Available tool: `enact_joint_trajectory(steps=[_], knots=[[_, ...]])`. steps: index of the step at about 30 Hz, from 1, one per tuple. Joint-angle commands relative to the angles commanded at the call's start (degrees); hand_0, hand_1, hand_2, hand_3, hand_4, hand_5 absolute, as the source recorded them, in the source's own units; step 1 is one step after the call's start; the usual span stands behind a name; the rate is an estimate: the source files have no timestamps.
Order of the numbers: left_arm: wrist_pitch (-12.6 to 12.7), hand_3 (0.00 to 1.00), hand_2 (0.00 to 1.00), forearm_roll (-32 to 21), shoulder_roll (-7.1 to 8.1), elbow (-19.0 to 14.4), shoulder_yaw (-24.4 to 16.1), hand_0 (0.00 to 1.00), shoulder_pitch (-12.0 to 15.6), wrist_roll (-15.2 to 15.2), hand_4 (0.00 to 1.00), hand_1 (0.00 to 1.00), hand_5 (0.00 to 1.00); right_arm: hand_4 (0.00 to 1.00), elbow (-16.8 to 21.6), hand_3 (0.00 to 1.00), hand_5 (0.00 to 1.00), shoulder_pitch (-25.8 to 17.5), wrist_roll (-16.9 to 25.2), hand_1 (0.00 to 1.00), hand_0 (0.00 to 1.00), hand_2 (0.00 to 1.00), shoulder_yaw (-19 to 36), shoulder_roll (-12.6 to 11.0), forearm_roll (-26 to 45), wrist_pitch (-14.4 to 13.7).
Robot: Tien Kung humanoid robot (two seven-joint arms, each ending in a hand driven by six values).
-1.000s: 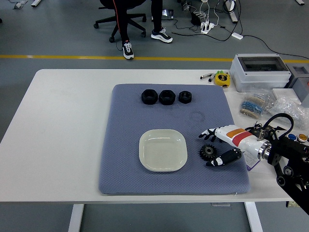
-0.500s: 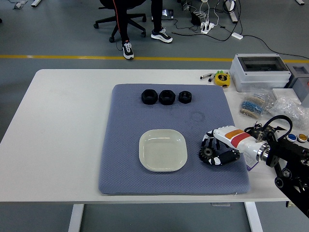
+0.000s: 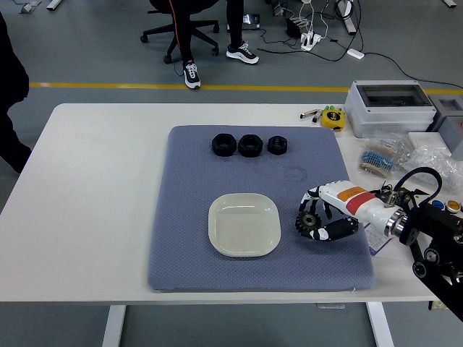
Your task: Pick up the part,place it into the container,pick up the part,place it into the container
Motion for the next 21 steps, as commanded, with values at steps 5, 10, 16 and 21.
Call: enact_joint_trajectory(steps=[5,10,16,21], knots=[[0.06,0.556,0.652,-0.18,0.08,0.01,0.05,0.704,0.04,-0.02,0.628,0.660,0.571,0.744,1.97,0.466,0.383,0.67,0.00,0.231,0.102,0.371,0.48,0.75,0.19,0.23],[0.09,0.556,0.652,0.14,0.12,0.06,-0.31,0.704,0.35,0.05,0.628,0.660,0.572,0.740,2.70,0.465,0.380,2.50,-0.10,0.234,0.104,0.370,-0.35,4.49,0.45,0.18],[-0.01,0.556,0.653,0.64,0.07,0.00,-0.58,0.704,0.54,0.24,0.628,0.660,0.571,0.742,0.41,0.479,0.357,5.77,0.00,0.270,0.125,0.404,-3.68,10.29,-0.43,0.29],[0.20,0.556,0.652,-0.27,0.12,-0.04,-0.15,0.704,0.49,0.20,0.628,0.660,0.572,0.984,-2.47,0.647,0.445,7.21,0.50,0.534,0.357,0.638,-5.20,12.80,-5.54,1.55]])
